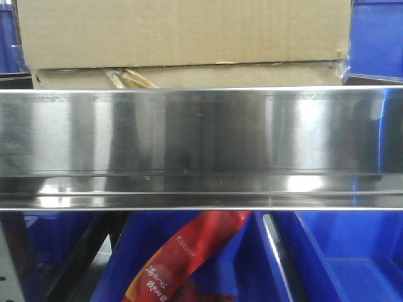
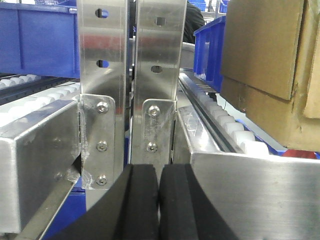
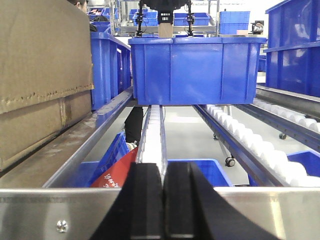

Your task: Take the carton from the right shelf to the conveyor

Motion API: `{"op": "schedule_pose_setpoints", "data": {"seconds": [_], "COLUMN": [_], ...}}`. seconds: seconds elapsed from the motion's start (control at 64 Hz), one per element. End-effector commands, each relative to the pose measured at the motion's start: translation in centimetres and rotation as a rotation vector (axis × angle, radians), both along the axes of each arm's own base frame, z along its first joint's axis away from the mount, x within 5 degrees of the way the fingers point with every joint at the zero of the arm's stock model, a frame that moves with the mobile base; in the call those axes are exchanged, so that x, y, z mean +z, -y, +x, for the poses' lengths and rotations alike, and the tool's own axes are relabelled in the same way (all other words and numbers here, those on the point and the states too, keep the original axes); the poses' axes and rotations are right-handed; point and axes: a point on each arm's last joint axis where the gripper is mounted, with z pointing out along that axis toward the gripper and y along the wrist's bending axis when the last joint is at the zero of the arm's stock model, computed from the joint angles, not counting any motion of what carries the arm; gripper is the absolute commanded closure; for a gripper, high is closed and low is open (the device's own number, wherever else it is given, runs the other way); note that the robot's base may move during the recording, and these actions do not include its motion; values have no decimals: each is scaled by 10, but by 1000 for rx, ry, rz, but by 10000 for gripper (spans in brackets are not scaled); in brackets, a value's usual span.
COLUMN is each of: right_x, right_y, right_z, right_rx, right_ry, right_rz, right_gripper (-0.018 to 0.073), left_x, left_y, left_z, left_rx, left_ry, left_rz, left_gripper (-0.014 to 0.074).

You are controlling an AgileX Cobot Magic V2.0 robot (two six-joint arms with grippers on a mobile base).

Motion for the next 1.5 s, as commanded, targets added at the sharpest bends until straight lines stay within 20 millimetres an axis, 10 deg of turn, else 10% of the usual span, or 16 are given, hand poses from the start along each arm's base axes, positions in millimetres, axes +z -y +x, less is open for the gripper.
{"op": "schedule_pose_setpoints", "data": {"seconds": [0.0,1.094,1.484], "right_x": [3,8,122], "right_y": [0,1,-2], "right_z": [-1,-1,-33], "right_rx": [-6,-9,28], "right_ry": [29,81,123], "right_rz": [-2,15,8], "right_gripper": [627,627,561], "left_x": [3,19,117], "left_y": [0,1,-2], "left_z": [-1,-2,-21], "left_rx": [0,-11,48], "left_ry": [27,200,203], "left_rz": [-1,27,161], "left_gripper": [596,596,339]}}
